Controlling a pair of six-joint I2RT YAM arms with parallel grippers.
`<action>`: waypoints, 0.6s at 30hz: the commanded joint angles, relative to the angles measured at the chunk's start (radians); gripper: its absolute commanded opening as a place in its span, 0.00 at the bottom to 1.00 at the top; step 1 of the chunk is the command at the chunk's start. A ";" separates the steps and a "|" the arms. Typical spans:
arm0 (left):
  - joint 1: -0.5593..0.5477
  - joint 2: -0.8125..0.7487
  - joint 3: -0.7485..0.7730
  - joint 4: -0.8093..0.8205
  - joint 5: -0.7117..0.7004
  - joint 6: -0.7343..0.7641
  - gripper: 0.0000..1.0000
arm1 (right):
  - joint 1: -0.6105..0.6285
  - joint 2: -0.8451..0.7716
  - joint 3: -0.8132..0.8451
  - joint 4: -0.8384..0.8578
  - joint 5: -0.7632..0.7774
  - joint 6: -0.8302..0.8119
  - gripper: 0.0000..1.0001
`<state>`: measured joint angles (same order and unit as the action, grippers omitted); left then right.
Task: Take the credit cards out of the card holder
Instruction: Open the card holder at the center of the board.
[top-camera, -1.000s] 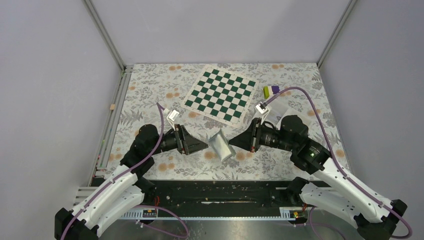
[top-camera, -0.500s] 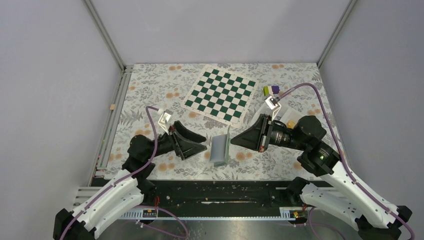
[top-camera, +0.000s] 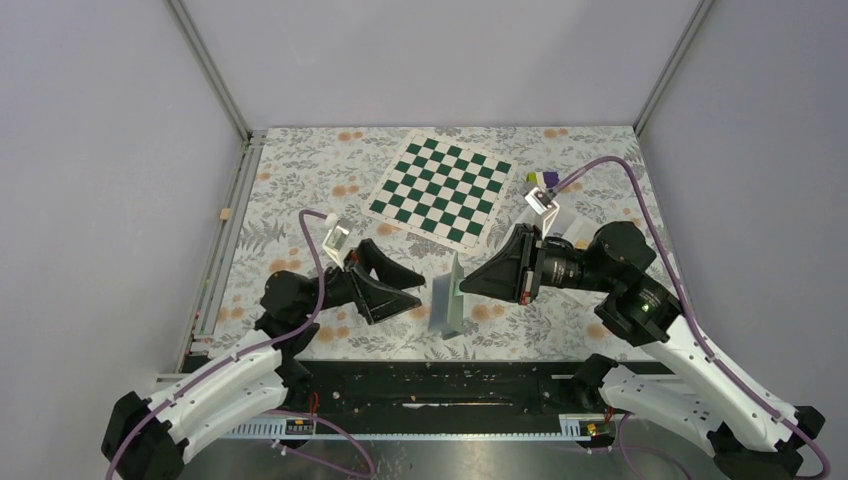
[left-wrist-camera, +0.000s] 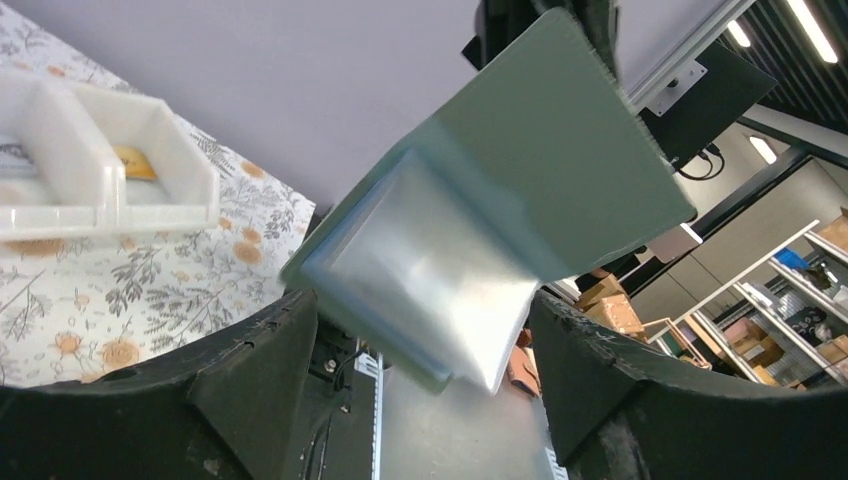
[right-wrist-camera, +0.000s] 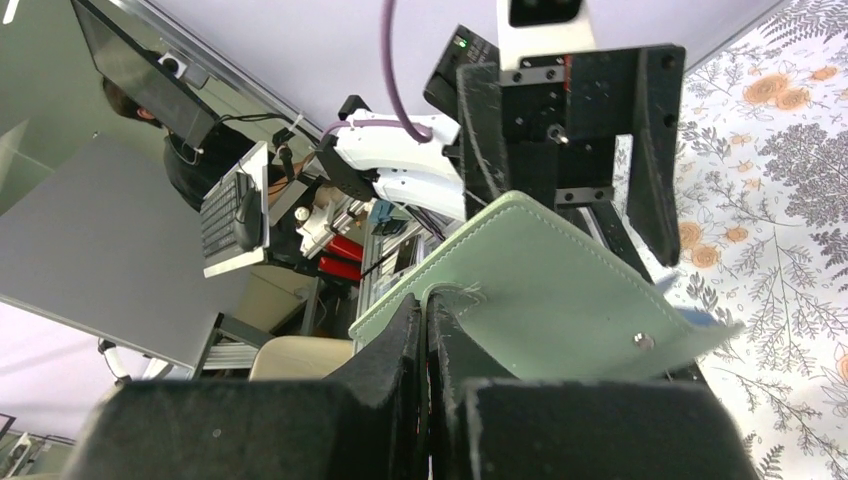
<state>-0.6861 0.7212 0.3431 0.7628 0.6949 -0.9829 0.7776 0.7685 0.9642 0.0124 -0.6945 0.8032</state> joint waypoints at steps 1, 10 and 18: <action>-0.027 -0.017 0.086 -0.083 -0.010 0.071 0.76 | -0.005 -0.020 -0.006 0.026 -0.017 -0.028 0.00; -0.113 0.025 0.089 -0.105 -0.069 0.053 0.80 | -0.005 -0.011 -0.005 0.030 -0.023 -0.032 0.00; -0.176 0.047 0.105 -0.129 -0.121 0.070 0.83 | -0.006 -0.011 -0.025 0.035 -0.014 -0.032 0.00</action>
<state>-0.8497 0.7815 0.4164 0.5694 0.6239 -0.9157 0.7776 0.7639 0.9466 0.0055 -0.6987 0.7815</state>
